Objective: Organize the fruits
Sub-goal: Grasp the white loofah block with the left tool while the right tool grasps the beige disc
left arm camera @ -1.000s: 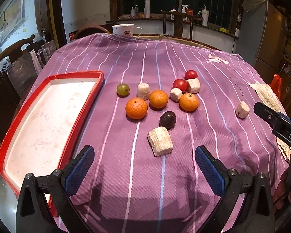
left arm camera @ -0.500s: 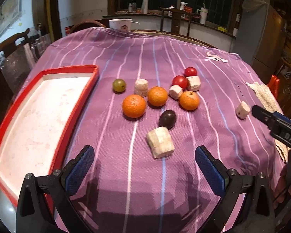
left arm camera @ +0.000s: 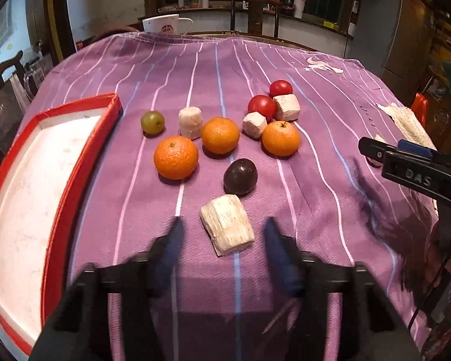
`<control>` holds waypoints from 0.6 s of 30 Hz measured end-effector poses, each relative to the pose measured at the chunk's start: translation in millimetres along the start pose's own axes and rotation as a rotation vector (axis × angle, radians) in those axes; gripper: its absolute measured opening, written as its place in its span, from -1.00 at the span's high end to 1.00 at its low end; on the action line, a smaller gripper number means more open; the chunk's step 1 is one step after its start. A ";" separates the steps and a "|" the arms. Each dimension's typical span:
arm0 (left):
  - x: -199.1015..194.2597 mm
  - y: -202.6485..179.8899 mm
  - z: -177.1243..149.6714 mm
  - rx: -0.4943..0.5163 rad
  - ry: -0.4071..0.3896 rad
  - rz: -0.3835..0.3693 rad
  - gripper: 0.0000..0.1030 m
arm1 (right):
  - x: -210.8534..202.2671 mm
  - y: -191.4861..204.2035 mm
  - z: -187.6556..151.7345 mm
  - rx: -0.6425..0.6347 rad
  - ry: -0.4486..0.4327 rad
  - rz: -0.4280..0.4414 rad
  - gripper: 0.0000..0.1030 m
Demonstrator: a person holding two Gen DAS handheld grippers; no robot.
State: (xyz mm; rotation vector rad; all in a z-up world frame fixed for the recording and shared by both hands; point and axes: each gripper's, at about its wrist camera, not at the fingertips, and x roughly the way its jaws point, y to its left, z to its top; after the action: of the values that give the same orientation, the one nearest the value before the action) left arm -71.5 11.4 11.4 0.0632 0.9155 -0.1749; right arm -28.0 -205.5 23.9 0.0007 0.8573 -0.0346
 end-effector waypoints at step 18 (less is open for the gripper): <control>-31.5 27.3 -6.0 -0.119 -0.039 -0.096 0.40 | -50.0 -32.2 -13.9 0.107 -0.115 0.152 0.22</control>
State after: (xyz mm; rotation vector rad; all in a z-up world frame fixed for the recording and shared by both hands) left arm -90.0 43.0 32.1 -0.0940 0.8886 -0.2100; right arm -72.2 -235.9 53.1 0.1629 0.7372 0.0613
